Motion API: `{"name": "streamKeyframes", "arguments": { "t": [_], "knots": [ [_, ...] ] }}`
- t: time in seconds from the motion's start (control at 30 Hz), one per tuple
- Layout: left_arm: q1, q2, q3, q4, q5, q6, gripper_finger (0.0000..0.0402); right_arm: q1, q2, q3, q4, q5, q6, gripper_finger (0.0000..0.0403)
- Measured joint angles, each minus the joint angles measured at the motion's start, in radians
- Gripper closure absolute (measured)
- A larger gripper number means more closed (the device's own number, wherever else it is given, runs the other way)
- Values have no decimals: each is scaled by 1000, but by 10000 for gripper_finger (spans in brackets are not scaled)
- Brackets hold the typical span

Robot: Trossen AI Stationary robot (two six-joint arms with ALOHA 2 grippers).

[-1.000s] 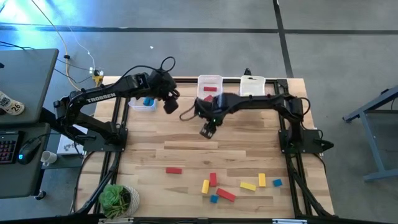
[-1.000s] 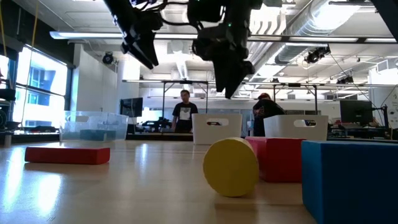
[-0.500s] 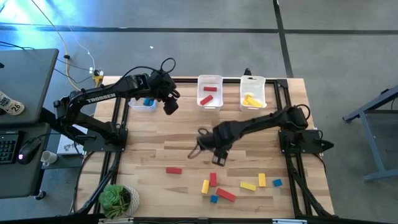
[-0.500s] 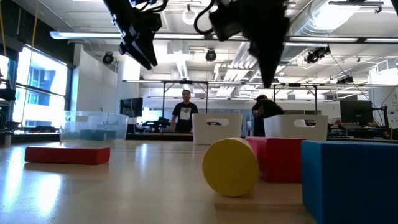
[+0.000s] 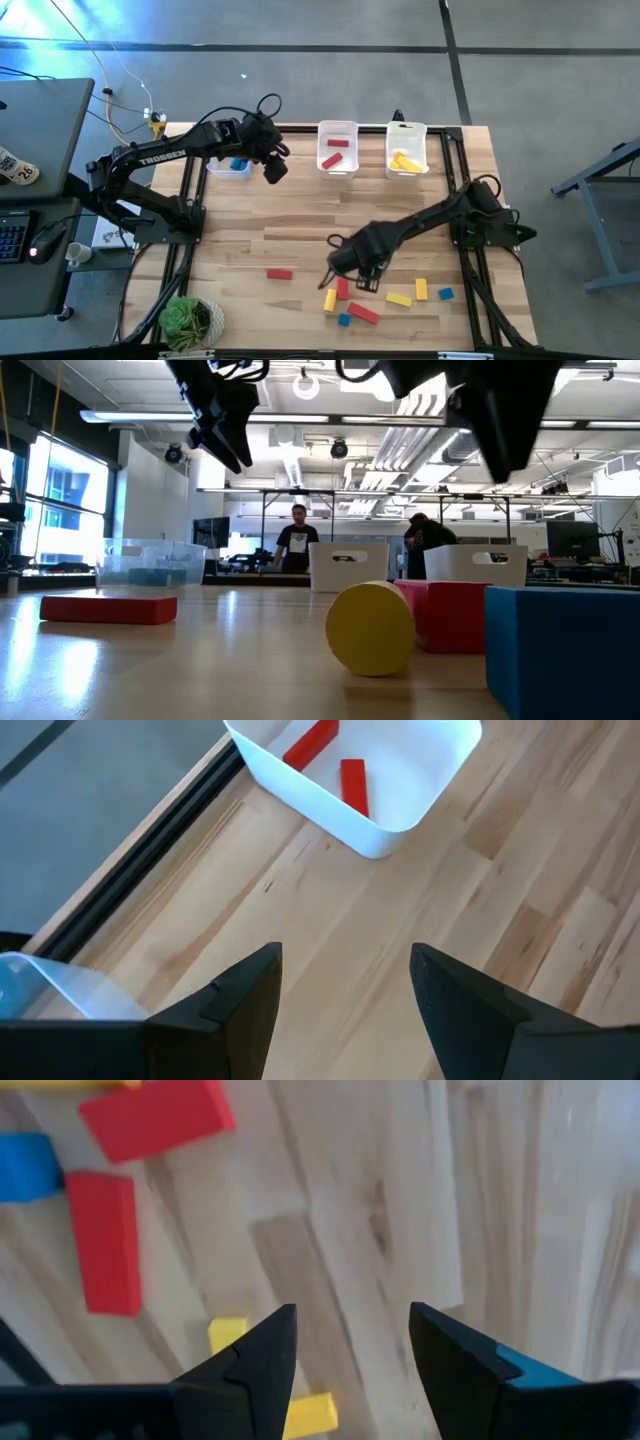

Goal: Sort & place blocks by color
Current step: Put the yellow block into the right white bin

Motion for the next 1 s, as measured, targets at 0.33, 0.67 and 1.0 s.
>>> {"name": "streamKeyframes", "arguments": {
  "t": [0.33,0.67,1.0],
  "knots": [
    [-3,0,0,-3,0,-54,195,134,-17,0,2,3,124,222],
    [-11,0,0,-58,-2,-75,195,244,-17,0,-1,54,237,222],
    [-38,0,0,-58,-3,-99,195,366,-17,0,-7,155,264,222]
  ]
}}
